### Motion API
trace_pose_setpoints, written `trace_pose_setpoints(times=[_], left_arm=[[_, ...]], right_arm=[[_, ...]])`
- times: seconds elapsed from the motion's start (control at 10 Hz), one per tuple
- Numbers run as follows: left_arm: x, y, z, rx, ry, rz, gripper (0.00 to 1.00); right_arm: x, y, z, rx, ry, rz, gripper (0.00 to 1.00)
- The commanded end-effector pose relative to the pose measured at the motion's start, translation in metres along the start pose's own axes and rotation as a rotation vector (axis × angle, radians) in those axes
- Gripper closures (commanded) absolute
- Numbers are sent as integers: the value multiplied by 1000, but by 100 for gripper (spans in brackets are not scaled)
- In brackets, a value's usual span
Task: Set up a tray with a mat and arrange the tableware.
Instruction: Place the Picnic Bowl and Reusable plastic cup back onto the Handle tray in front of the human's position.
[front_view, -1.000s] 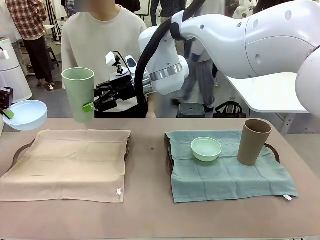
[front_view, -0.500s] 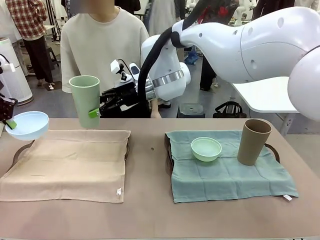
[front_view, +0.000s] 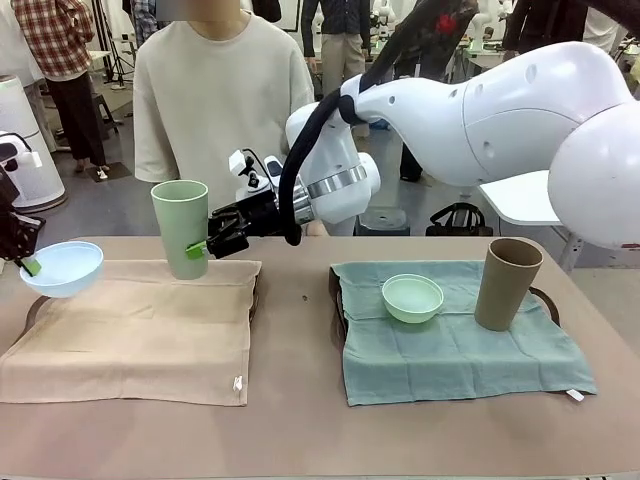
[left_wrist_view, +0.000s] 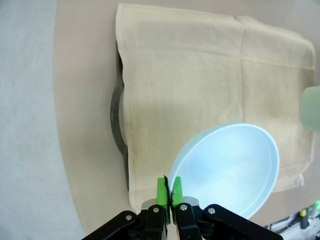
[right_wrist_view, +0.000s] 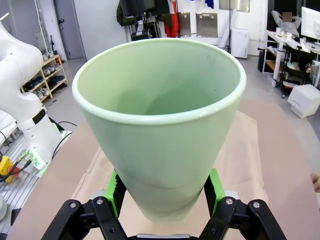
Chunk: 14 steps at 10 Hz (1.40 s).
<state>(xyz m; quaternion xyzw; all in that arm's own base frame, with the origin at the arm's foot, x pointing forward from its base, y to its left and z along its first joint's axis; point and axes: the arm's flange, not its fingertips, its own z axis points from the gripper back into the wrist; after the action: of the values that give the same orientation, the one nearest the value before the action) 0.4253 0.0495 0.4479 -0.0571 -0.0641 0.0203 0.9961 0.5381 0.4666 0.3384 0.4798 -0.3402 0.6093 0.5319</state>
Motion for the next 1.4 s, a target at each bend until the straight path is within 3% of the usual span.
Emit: trace_pose_setpoints(times=[0.0, 0.2, 0.7, 1.3], left_arm=[[7, 2, -12, 22, -6, -15, 96], [17, -5, -28, 34, 11, -19, 96], [29, -11, -52, 52, 28, -20, 96], [27, -9, -55, 25, 34, -19, 96]], right_arm=[[-10, 1, -4, 6, -17, -14, 21], [-28, -2, -12, 9, 35, -1, 21], [-53, -3, -25, 35, 41, 64, 21], [-58, 0, -26, 41, 65, 33, 21]])
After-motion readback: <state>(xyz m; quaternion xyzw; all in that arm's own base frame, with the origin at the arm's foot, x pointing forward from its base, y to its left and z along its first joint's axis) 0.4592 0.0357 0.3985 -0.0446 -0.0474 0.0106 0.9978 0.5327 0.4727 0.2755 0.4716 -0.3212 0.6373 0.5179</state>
